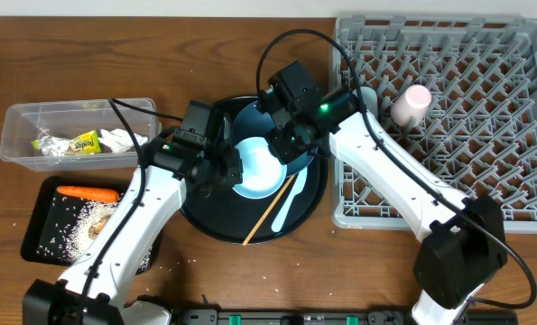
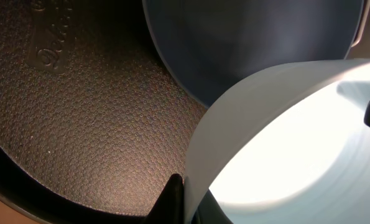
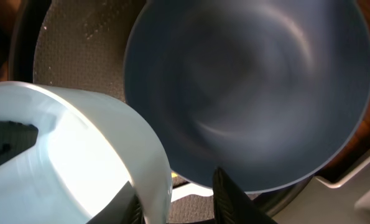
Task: Sort waste into correct bins and load items into the dishwasher rack
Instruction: 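Grasp the bowl with the right gripper, release left, carry toward rack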
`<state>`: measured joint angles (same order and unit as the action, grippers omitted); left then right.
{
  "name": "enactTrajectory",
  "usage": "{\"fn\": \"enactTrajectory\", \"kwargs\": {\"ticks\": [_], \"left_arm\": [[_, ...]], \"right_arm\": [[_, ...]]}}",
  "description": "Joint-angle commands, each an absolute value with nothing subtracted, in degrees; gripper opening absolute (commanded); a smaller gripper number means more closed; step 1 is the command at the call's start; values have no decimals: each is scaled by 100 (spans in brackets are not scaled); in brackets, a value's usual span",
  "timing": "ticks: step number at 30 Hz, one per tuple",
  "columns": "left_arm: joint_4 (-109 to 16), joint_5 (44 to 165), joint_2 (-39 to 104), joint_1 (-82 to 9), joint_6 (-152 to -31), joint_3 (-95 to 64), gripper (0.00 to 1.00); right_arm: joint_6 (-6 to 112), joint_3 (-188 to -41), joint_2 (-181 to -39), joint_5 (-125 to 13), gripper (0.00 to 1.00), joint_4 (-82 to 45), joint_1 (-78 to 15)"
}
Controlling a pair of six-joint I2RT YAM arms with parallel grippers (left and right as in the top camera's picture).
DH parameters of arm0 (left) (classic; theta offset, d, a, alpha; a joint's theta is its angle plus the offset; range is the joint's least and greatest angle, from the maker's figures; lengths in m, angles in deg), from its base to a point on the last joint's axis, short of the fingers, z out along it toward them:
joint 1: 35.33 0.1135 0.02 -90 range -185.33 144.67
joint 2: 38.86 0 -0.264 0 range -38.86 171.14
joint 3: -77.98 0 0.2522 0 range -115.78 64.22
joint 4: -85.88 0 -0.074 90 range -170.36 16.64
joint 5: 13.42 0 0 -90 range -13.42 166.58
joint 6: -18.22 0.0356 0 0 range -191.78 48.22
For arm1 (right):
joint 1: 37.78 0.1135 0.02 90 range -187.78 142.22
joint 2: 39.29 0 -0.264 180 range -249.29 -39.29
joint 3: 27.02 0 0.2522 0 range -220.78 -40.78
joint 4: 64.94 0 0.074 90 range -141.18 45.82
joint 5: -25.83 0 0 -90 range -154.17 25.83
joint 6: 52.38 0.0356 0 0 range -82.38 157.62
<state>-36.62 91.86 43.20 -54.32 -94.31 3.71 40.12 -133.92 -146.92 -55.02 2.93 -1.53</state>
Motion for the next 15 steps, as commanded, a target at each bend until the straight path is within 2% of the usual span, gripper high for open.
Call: {"fn": "enactTrajectory", "kwargs": {"ticks": [1,15], "left_arm": [[-3648,9224,4267,-5445,-9452,203,6],[-3657,9226,4265,-5443,-9450,194,6]], "right_arm": [[4078,-13353,-14729,-5583,27,241,-90],[4080,-13108,-14732,-5583,26,-17,-24]]}}
